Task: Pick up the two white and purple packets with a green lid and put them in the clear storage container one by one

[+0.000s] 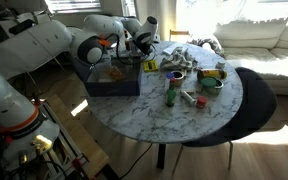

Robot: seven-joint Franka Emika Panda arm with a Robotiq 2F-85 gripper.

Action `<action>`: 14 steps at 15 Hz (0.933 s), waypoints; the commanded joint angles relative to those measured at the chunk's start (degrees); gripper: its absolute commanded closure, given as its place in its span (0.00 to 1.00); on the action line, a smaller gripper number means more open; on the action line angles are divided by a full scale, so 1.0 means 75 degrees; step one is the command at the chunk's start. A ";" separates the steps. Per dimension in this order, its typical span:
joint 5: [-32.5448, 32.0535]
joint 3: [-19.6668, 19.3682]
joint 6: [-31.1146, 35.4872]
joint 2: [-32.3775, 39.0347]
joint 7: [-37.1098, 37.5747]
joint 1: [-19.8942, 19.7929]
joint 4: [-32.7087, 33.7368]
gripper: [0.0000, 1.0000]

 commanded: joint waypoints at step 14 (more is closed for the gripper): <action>-0.1265 -0.1452 -0.1019 -0.0626 0.1900 0.0677 0.0487 0.99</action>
